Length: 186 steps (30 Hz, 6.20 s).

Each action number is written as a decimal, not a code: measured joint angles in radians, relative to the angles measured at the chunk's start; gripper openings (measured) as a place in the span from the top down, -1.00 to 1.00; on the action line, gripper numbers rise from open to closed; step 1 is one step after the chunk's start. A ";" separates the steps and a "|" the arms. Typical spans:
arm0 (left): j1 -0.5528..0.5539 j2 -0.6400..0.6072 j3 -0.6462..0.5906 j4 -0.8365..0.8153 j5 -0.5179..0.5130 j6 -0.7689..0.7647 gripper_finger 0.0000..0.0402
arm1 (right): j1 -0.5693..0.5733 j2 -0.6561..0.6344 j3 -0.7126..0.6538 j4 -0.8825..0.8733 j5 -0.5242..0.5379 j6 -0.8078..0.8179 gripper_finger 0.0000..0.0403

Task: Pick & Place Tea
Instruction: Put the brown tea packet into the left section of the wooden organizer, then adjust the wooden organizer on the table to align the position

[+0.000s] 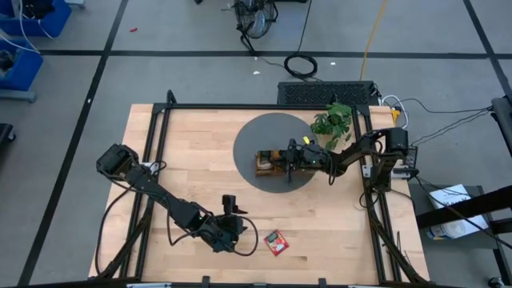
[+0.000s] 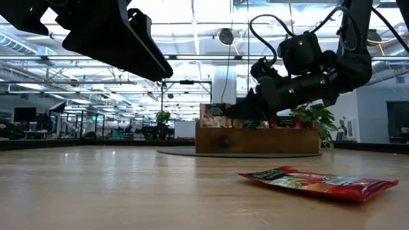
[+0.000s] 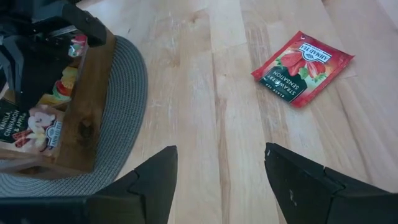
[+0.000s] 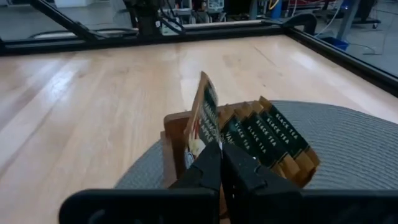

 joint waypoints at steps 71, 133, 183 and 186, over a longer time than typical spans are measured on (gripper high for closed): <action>0.184 0.000 -0.117 0.006 -0.093 -0.282 0.88 | 0.546 -0.887 -0.359 -0.624 0.694 0.194 1.00; 0.404 0.096 -0.212 0.234 0.024 -0.322 0.94 | 0.527 -0.758 -0.338 -1.100 0.855 0.660 1.00; 0.465 0.148 -0.211 0.340 0.074 -0.281 0.98 | 0.435 -0.527 -0.338 -0.784 0.668 0.612 1.00; 0.465 0.148 -0.211 0.340 0.074 -0.281 0.93 | 0.435 -0.527 -0.338 -0.781 0.668 0.611 1.00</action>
